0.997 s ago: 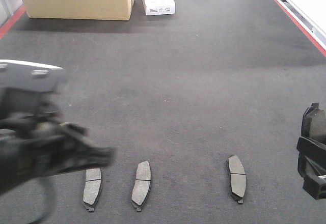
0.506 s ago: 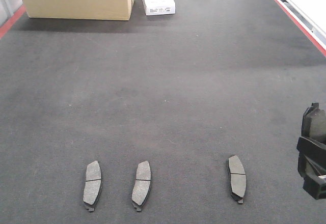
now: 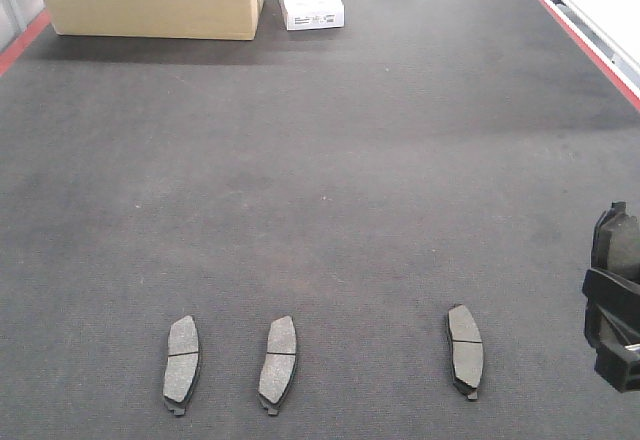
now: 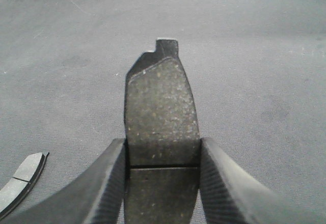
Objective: Move and align brake pads A on conveyor
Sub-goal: 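Open the left gripper, release the pad, and raise it away, then lower the right gripper's brake pad onto the belt between placed pads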
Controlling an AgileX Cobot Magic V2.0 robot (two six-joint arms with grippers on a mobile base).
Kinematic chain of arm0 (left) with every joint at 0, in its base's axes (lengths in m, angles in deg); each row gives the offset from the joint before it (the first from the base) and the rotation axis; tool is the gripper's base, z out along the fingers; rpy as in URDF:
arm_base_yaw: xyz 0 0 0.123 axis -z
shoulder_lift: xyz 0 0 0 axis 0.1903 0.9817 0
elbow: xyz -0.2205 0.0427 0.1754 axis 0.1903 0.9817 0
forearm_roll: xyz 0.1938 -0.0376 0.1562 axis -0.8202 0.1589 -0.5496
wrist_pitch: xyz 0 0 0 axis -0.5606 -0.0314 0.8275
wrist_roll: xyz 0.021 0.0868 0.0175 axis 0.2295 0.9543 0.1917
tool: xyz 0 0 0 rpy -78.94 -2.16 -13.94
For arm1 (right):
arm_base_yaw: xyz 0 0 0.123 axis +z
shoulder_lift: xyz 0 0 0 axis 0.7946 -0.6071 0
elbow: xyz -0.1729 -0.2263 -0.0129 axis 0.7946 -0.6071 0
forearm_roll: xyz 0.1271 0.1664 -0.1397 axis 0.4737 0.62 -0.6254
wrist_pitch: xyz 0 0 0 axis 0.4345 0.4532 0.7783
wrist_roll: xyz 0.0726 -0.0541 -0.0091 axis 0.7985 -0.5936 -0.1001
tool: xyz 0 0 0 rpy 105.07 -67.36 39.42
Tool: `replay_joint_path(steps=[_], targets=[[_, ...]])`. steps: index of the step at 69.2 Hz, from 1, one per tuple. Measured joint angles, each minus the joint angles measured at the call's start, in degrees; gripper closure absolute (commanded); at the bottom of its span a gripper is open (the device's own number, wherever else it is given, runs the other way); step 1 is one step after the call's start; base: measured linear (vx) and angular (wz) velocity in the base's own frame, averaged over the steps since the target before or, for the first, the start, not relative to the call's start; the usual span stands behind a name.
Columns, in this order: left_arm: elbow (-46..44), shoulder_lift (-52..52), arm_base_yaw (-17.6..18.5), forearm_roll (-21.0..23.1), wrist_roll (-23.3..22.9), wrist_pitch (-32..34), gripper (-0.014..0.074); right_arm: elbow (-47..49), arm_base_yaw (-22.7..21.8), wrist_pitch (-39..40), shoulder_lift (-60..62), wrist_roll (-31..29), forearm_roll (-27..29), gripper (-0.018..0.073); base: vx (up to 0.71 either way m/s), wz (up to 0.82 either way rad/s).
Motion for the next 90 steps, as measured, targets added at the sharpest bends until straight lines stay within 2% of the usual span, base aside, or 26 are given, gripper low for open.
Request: replay_joint_path(steps=[28, 37, 53, 62, 68, 74, 81, 90], targets=[[0.26, 0.00, 0.00, 0.00, 0.00, 0.00, 0.0603, 0.00, 0.00, 0.00, 0.00, 0.00, 0.00, 0.0535, 0.00, 0.00], [0.26, 0.00, 0.00, 0.00, 0.00, 0.00, 0.0603, 0.08, 0.00, -0.28, -0.66, 0.00, 1.51, 0.0535, 0.00, 0.00], [0.26, 0.00, 0.00, 0.00, 0.00, 0.00, 0.0603, 7.14, 0.00, -11.08, -16.93, -0.59, 6.72, 0.0532, 0.00, 0.00], [0.26, 0.00, 0.00, 0.00, 0.00, 0.00, 0.0603, 11.17, 0.08, -13.37, -27.87, -3.11, 12.10, 0.0529, 0.00, 0.00], [0.26, 0.00, 0.00, 0.00, 0.00, 0.00, 0.0603, 13.24, 1.83, -13.38, -33.62, -5.17, 15.25, 0.0528, 0.00, 0.00], [0.26, 0.00, 0.00, 0.00, 0.00, 0.00, 0.0603, 15.38, 5.89, -13.32, -38.95, -5.74, 17.20, 0.0528, 0.00, 0.00], [0.26, 0.00, 0.00, 0.00, 0.00, 0.00, 0.0603, 18.04, 10.48, -13.28, -45.66, -4.08, 17.83, 0.0527, 0.00, 0.00], [0.26, 0.00, 0.00, 0.00, 0.00, 0.00, 0.0603, 22.17, 14.02, -12.89, -53.72, -2.36, 18.30, 0.0523, 0.00, 0.00]])
